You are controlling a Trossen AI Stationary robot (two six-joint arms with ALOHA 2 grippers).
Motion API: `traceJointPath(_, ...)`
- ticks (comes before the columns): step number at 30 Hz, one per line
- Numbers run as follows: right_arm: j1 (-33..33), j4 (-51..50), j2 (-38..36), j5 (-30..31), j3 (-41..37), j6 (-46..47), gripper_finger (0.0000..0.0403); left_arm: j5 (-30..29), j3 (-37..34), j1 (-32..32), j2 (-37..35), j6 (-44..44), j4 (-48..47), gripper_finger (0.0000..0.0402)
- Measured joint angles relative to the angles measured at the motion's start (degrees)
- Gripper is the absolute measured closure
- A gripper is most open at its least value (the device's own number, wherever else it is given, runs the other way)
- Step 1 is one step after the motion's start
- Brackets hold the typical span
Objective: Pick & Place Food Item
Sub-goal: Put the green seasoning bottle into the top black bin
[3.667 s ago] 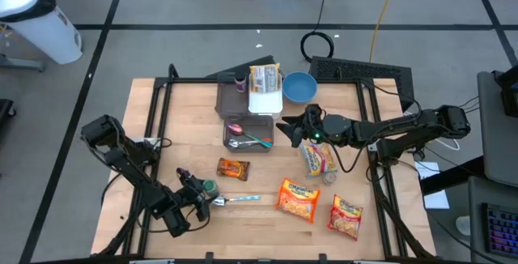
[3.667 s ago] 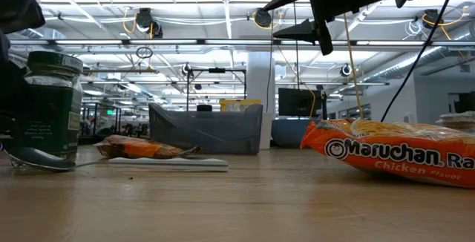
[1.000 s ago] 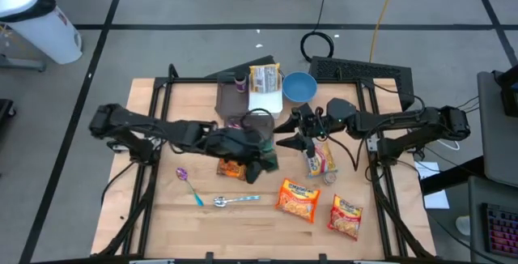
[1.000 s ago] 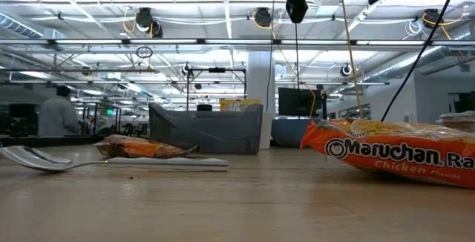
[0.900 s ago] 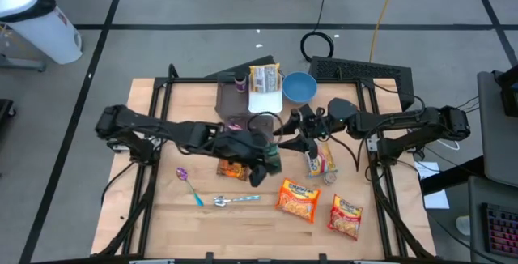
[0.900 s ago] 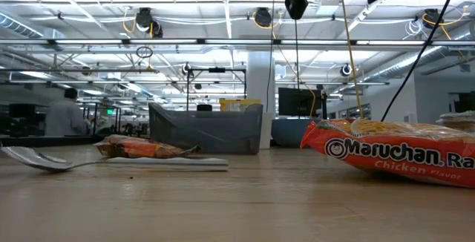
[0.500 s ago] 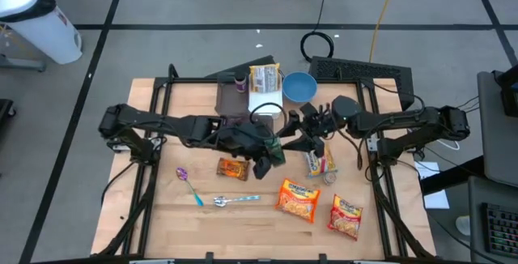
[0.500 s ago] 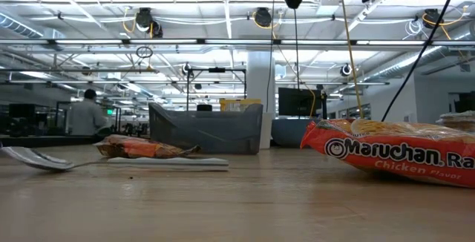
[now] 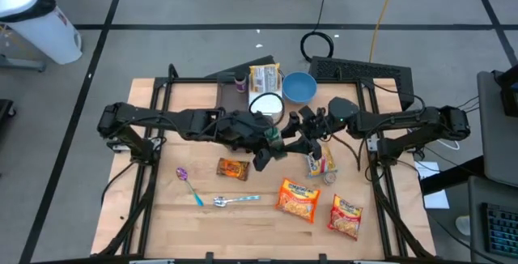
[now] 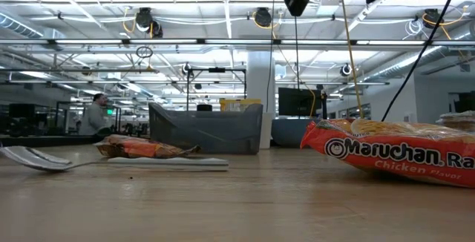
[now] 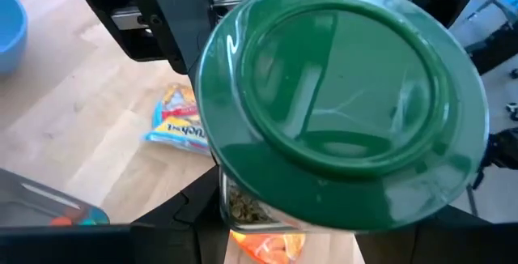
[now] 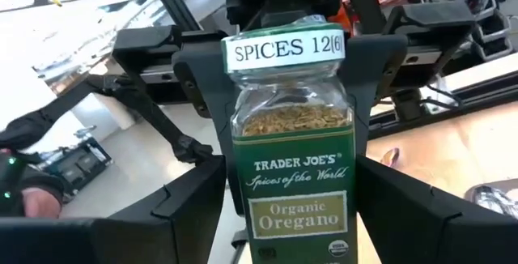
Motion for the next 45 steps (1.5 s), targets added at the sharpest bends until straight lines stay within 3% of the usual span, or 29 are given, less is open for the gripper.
traceJointPath(16, 0.04, 0.41, -0.02, 2.55, 0.00, -1.10, 0.0151, 1.75, 0.00, 1.03, 0.02, 2.35, 0.28, 0.0195)
traceJointPath(25, 0.04, 1.31, -0.01, 1.78, -0.02, -2.48, 0.0207, 2.91, 0.00, 1.04, 0.02, 2.91, 1.16, 0.0195)
traceJointPath(37, 0.04, 1.26, 0.00, 1.51, -0.02, -2.24, 0.0209, 2.96, 0.00, 1.04, 0.02, 2.35, 1.26, 0.0194)
traceJointPath(45, 0.02, 1.21, 0.04, 1.70, -0.02, -2.26, 0.0209, 3.02, 0.00, 1.02, 0.02, 1.58, 1.55, 0.0119)
